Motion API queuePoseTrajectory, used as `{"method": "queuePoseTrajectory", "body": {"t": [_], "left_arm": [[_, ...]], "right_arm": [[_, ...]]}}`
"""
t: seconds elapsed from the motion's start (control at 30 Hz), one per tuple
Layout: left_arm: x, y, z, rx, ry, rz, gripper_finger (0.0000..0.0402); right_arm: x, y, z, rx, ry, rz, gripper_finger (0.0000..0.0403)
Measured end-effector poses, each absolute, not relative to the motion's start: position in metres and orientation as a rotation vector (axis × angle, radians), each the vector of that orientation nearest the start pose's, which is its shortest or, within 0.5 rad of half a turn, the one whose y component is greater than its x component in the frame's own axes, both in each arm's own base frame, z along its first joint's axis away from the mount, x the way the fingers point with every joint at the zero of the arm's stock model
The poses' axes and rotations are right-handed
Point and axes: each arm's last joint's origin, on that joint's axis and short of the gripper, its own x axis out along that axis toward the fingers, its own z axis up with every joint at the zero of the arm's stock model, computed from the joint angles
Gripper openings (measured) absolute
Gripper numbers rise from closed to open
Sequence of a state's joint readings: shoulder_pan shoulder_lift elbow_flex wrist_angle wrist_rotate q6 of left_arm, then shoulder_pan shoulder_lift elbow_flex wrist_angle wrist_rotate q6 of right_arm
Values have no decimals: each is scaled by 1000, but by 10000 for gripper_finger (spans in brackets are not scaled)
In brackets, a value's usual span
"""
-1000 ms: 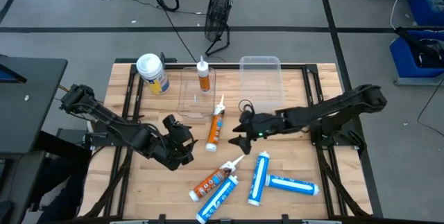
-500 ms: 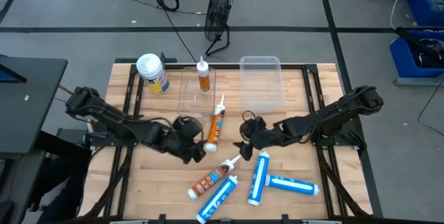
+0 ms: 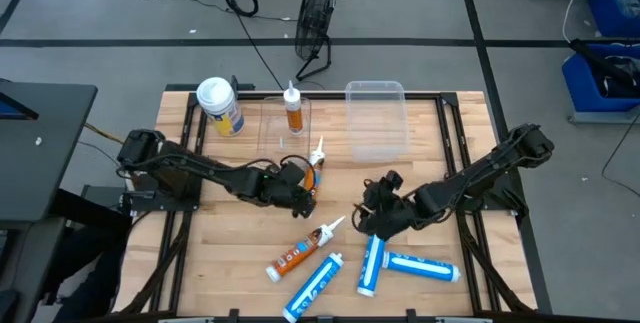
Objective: Pick & place silicon tubes, Sealant and Lysol wipes
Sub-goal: Put the top orange sealant into the left transparent bin
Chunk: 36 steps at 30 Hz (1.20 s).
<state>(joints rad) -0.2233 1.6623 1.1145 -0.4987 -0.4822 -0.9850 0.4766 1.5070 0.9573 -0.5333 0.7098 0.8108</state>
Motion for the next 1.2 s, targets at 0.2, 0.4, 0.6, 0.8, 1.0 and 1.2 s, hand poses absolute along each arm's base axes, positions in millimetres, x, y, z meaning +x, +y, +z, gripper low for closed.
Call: {"method": "queuePoseTrajectory", "body": {"t": [0.2,0.4,0.6,0.8,1.0,1.2], "left_arm": [[341,-53,189,-632,799,651,337],[349,-56,168,-659,836,655,337],[352,-57,149,-668,910,664,337],[355,-54,132,-683,978,667,334],[353,-55,132,-652,994,655,263],[353,-63,132,-630,1003,613,217]], "right_arm": [[256,125,211,117,716,-534,311],[252,128,211,77,691,-550,311],[252,128,211,67,686,-560,311],[252,128,212,59,676,-571,311],[252,128,212,59,676,-570,311],[252,127,212,59,676,-571,311]]}}
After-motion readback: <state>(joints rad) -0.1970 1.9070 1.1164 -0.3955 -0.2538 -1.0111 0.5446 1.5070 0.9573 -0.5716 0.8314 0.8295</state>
